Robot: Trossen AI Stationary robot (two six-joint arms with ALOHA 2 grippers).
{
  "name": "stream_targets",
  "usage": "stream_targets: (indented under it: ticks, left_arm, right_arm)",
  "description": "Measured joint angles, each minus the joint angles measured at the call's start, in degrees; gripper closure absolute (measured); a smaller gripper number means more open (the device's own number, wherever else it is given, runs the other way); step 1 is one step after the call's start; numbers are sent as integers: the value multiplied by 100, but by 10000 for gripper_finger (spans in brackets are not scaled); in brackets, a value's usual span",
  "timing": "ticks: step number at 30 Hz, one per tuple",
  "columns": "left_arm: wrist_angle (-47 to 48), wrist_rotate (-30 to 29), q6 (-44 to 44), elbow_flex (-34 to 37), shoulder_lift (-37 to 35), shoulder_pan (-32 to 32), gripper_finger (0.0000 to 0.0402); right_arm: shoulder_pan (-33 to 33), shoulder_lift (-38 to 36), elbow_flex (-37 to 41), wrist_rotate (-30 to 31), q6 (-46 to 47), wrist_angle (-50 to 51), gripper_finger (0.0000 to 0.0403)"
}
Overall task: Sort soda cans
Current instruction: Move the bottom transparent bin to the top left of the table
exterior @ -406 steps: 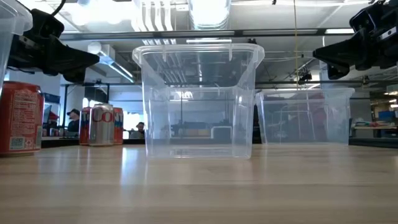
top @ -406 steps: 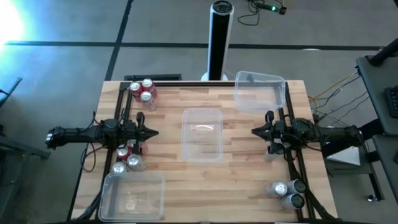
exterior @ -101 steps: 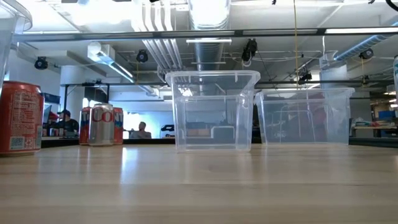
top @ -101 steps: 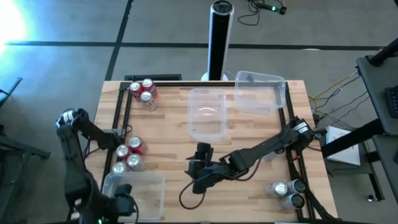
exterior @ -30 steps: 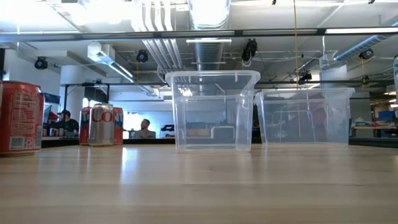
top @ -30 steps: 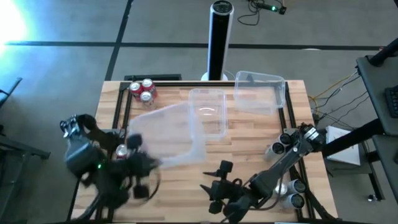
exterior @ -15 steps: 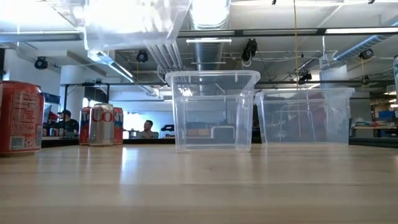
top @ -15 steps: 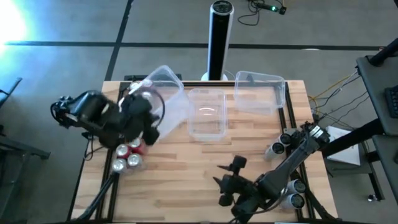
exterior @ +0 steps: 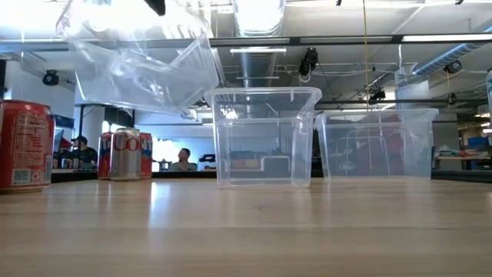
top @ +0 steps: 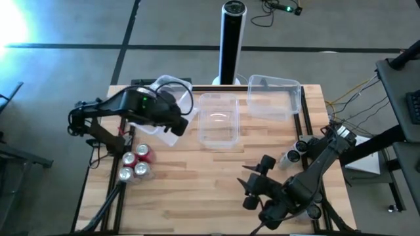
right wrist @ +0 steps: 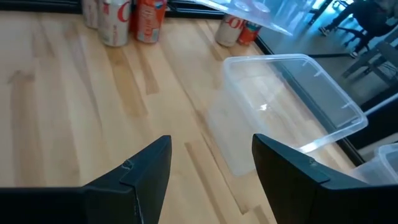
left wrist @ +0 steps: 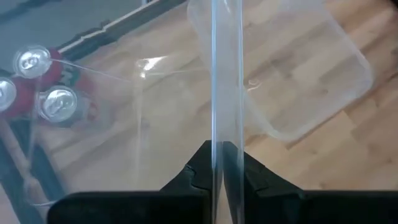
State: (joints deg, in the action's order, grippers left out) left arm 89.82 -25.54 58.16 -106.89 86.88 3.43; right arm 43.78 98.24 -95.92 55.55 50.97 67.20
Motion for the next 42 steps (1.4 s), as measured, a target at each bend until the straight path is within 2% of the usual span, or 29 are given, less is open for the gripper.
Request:
stream_targets:
  ticks: [11,20,34,42]
  left_arm:
    - [21,-186,1145,718,-42,-353,397]
    - [-392,-373,1524,1124,206,-411,397]
    - [-422,-363,2117,1101,1261,-636,397]
    - [-523,180,2059,1101,1779,-876,397]
  right_arm:
    - [555,15,4,-50,420,-20,184]
    - [1031,34,9,-20,622,-65,184]
    - [1377,569,13,-67,822,-365,184]
    - [1588,791,13,-161,1299,-391,184]
